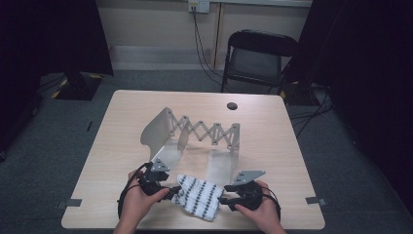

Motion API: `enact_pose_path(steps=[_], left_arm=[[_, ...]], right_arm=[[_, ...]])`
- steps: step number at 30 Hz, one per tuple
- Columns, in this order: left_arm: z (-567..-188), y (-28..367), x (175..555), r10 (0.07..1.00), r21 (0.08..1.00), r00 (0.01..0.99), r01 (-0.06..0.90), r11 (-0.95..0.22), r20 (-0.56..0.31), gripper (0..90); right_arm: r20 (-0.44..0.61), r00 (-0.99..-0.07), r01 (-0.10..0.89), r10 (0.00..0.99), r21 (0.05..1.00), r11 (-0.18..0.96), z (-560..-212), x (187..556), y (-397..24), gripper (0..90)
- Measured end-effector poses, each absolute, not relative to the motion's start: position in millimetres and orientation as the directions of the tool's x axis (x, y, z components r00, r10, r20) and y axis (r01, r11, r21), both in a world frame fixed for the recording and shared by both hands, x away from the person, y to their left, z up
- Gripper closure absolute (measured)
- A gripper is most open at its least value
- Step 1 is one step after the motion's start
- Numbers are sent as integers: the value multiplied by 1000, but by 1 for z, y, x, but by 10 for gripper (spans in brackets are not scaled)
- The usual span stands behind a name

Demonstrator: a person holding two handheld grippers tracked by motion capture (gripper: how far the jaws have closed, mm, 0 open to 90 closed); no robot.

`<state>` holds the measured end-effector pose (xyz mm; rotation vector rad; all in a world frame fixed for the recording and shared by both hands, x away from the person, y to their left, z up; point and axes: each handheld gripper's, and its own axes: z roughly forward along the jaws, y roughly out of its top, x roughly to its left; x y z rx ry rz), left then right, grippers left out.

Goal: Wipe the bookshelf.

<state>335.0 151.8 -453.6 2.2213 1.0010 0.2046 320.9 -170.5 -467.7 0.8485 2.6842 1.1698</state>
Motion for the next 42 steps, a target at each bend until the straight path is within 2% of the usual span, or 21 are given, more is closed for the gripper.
enact_pose_path(steps=[7, 13, 15, 20, 25, 32, 38, 42], left_arm=[[-442, 153, 336, 707, 658, 697, 589, -470, -119, 323], [-438, 135, 336, 662, 673, 742, 545, -499, -110, 329], [-440, 128, 336, 640, 661, 760, 539, -521, -115, 358], [-454, 114, 336, 611, 644, 784, 524, -558, -109, 346], [-467, 107, 336, 588, 634, 802, 509, -582, -105, 360], [-472, 103, 334, 539, 610, 839, 465, -642, -72, 519], [-473, 103, 332, 529, 614, 841, 478, -628, -114, 744], [-469, 105, 331, 554, 588, 824, 507, -630, -117, 797]], right_arm=[[142, -786, 511, 602, 698, 502, -470, 324, -220, 403], [128, -753, 542, 646, 678, 496, -483, 329, -239, 376], [124, -750, 537, 649, 688, 489, -487, 330, -242, 363], [106, -751, 518, 652, 706, 483, -490, 332, -247, 340], [43, -765, 463, 643, 731, 501, -494, 330, -247, 315], [9, -761, 437, 648, 745, 503, -497, 328, -245, 305], [8, -760, 434, 649, 750, 499, -498, 327, -245, 302], [8, -766, 431, 643, 749, 504, -498, 328, -245, 285]])
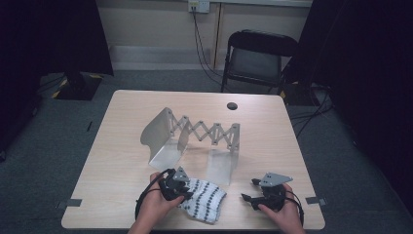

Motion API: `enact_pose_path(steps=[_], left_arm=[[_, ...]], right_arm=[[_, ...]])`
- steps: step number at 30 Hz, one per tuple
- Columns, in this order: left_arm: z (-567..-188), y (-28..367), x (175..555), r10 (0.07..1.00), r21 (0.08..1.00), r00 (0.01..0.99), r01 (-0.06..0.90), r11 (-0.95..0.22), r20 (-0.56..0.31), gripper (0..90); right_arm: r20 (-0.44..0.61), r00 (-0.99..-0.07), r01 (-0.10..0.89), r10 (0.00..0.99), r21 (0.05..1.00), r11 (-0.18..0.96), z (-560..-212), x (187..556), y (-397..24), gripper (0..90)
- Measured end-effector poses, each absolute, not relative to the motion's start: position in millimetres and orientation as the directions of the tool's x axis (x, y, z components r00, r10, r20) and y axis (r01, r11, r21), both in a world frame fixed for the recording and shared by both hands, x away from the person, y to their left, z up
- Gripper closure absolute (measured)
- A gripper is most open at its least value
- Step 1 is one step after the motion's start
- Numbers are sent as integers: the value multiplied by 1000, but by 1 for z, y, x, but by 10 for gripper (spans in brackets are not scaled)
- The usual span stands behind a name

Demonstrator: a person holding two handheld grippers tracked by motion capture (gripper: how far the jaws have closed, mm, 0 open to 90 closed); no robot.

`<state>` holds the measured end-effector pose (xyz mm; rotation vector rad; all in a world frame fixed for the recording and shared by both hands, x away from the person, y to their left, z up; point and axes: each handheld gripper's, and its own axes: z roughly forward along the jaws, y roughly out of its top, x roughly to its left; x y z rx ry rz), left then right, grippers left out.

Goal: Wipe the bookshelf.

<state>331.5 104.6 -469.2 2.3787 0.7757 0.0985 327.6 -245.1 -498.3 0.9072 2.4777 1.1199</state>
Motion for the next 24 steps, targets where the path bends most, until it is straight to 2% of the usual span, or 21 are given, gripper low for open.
enact_pose_path(steps=[9, 21, 24], left_arm=[[-461, 150, 337, 690, 622, 705, 617, -482, -165, 804], [-463, 196, 338, 780, 635, 604, 669, -387, -162, 790], [-466, 198, 338, 787, 630, 596, 675, -383, -160, 729]], right_arm=[[10, -764, 434, 645, 748, 503, -498, 328, -245, 277], [9, -764, 433, 645, 748, 503, -498, 328, -245, 276], [9, -764, 433, 645, 748, 503, -498, 328, -245, 276]])
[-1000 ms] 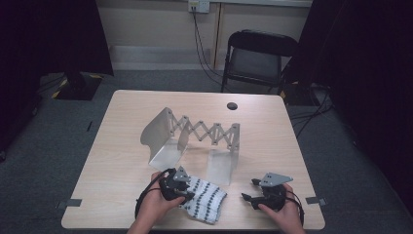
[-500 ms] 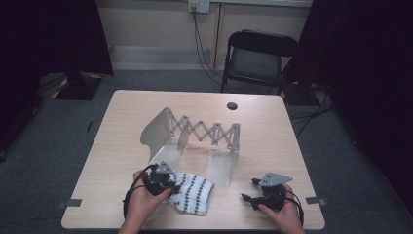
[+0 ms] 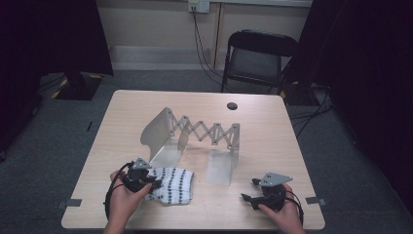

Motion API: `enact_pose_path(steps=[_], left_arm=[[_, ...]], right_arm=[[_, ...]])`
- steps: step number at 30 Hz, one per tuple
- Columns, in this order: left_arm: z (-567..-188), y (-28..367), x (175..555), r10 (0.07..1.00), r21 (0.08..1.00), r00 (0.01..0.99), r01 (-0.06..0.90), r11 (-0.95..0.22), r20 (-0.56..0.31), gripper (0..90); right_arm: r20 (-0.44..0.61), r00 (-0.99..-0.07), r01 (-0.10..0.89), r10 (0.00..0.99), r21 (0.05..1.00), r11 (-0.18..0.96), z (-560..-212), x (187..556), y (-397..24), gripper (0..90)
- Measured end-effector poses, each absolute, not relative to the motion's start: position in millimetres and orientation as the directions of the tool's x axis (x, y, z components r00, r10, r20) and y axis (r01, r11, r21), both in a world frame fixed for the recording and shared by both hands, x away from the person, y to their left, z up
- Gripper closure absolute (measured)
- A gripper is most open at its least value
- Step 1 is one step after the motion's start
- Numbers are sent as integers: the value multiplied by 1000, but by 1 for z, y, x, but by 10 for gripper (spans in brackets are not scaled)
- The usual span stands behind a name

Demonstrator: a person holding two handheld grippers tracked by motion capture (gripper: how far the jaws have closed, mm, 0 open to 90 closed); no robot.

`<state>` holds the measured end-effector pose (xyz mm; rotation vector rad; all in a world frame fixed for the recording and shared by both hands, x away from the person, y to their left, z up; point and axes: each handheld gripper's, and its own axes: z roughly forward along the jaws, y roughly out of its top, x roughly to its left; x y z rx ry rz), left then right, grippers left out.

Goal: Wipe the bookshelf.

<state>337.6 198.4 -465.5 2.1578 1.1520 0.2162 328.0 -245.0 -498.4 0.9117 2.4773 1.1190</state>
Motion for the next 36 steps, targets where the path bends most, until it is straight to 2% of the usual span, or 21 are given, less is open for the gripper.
enact_pose_path(steps=[2, 11, 15, 25, 28, 30, 33, 36], left_arm=[[-464, 199, 337, 786, 629, 603, 667, -399, -141, 672], [-439, 196, 332, 748, 690, 658, 583, -430, -90, 569], [-431, 185, 332, 715, 693, 694, 553, -462, -78, 542], [-431, 197, 332, 746, 613, 663, 617, -495, -65, 489], [-428, 203, 331, 736, 623, 674, 600, -502, -56, 445], [-423, 204, 330, 722, 641, 692, 565, -520, -24, 435], [-419, 196, 330, 686, 669, 727, 520, -531, -21, 424], [-424, 183, 333, 651, 642, 759, 502, -580, -6, 410]], right_arm=[[10, -764, 434, 645, 748, 503, -498, 328, -245, 276], [9, -764, 434, 645, 748, 503, -498, 328, -245, 276], [9, -765, 433, 644, 748, 503, -498, 328, -245, 274], [9, -765, 433, 644, 748, 503, -498, 328, -245, 274], [10, -765, 433, 644, 748, 503, -498, 328, -245, 273], [10, -765, 433, 644, 748, 504, -498, 328, -245, 272], [10, -766, 433, 643, 747, 504, -498, 328, -245, 271], [9, -766, 433, 643, 747, 504, -498, 328, -245, 270]])
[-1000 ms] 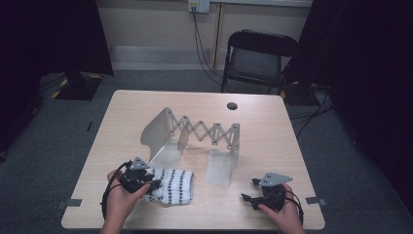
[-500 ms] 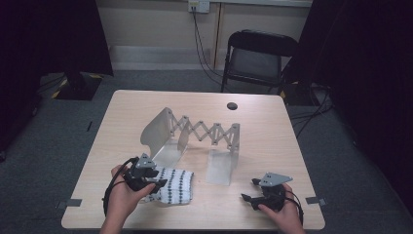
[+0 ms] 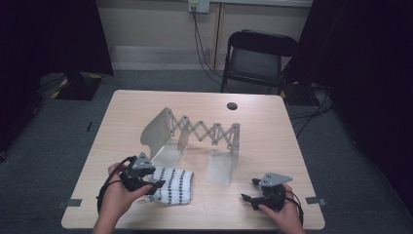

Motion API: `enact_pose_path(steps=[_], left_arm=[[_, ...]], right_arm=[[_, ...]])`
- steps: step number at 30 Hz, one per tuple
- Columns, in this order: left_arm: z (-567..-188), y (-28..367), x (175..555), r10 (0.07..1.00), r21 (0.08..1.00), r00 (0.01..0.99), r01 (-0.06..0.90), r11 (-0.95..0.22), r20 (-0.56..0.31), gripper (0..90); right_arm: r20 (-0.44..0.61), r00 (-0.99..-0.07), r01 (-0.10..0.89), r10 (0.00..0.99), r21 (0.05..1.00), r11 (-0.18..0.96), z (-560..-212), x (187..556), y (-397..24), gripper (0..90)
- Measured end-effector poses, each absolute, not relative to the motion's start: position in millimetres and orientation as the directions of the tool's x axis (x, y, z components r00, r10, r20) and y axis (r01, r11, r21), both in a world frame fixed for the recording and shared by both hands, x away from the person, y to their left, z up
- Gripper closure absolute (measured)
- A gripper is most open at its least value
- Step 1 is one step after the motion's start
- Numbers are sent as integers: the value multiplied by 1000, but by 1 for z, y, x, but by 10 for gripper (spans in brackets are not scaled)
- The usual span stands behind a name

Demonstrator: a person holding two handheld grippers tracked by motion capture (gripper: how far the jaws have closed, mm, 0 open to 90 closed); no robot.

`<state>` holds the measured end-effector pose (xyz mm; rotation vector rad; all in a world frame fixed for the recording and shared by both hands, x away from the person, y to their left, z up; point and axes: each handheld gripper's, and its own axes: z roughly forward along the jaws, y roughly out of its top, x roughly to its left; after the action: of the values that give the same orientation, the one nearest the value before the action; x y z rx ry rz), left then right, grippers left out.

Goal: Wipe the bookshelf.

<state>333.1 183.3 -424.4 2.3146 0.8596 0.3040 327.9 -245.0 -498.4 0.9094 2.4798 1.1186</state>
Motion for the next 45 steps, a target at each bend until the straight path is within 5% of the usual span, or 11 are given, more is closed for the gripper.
enact_pose_path(steps=[8, 15, 23, 29, 36, 45], left_arm=[[-462, 160, 340, 584, 546, 812, 482, -685, 16, 328], [-472, 170, 337, 591, 553, 805, 513, -656, -45, 256], [-473, 165, 334, 569, 523, 822, 490, -697, -13, 242], [-471, 163, 332, 592, 515, 806, 517, -684, -23, 336], [-465, 157, 329, 628, 488, 777, 563, -667, -39, 667], [-460, 160, 334, 764, 504, 641, 687, -523, -80, 714]], right_arm=[[10, -766, 433, 643, 747, 504, -498, 328, -245, 270], [8, -765, 433, 643, 747, 505, -498, 328, -245, 270], [9, -766, 432, 643, 747, 505, -498, 328, -245, 270], [9, -766, 432, 643, 747, 505, -498, 328, -245, 270], [9, -766, 432, 643, 747, 505, -498, 328, -245, 270], [12, -764, 435, 645, 747, 502, -498, 328, -245, 271]])
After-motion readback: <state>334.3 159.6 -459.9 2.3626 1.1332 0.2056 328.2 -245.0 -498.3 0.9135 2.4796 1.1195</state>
